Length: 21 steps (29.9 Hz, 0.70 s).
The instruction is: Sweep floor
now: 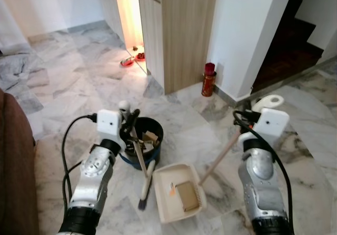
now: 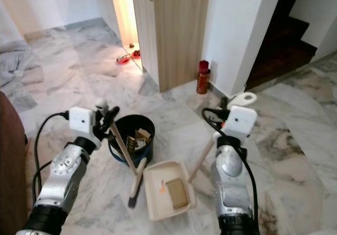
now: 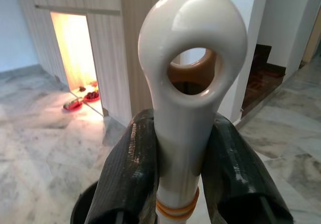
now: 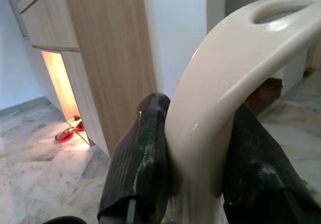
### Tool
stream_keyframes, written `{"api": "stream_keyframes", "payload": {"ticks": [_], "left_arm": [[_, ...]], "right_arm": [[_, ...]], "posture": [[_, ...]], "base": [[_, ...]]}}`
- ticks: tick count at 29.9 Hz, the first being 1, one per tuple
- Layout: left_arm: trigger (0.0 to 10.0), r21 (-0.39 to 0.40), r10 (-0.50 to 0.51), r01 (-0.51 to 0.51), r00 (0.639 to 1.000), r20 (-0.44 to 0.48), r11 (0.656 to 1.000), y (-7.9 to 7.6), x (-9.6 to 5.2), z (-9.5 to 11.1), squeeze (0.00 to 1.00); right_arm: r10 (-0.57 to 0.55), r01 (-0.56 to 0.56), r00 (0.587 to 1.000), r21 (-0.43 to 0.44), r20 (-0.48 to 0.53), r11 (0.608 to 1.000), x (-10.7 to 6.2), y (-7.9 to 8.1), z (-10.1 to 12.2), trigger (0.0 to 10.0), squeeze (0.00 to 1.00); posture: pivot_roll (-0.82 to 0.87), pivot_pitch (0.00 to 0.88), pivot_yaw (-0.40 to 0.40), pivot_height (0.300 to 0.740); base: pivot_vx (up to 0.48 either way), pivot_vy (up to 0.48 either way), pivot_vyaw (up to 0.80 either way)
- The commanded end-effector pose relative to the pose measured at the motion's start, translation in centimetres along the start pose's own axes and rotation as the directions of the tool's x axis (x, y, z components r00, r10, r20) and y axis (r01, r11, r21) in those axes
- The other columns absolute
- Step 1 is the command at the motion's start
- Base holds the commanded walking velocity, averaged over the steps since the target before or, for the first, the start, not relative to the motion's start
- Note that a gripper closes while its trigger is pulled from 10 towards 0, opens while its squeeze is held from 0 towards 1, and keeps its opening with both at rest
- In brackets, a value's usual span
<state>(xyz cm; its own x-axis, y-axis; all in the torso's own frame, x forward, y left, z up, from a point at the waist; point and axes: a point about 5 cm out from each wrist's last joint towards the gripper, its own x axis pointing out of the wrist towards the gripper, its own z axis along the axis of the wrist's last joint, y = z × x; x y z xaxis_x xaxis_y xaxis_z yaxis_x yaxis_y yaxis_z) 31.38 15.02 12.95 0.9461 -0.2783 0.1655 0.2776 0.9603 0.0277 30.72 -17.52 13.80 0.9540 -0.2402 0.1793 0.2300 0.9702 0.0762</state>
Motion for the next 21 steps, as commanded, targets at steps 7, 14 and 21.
{"api": "stream_keyframes", "payload": {"ticks": [7,14,21], "left_arm": [[10.0,-0.013,-0.03,0.03,0.999,0.013,0.999,0.3,0.1,1.3,0.0],[10.0,0.018,-0.065,0.066,0.996,-0.063,0.998,1.1,-1.4,1.1,0.0],[10.0,0.068,0.028,-0.021,0.995,-0.098,0.997,2.6,-2.5,0.9,0.0]], "right_arm": [[0.002,-0.003,0.999,0.017,0.051,1.0,0.5,0.2,1.2,10.0,0.0],[-0.004,0.003,0.999,0.009,0.046,1.0,0.6,0.0,1.1,10.0,0.0],[-0.005,0.005,0.999,0.007,0.043,1.0,0.8,0.0,1.1,10.0,0.0]], "posture": [[-0.06,0.0,0.027,0.74],[-0.05,0.0,0.027,0.74],[-0.03,0.0,0.026,0.74]], "base": [[0.0,0.0,0.0],[0.0,0.0,0.0],[0.0,0.0,0.0]]}}
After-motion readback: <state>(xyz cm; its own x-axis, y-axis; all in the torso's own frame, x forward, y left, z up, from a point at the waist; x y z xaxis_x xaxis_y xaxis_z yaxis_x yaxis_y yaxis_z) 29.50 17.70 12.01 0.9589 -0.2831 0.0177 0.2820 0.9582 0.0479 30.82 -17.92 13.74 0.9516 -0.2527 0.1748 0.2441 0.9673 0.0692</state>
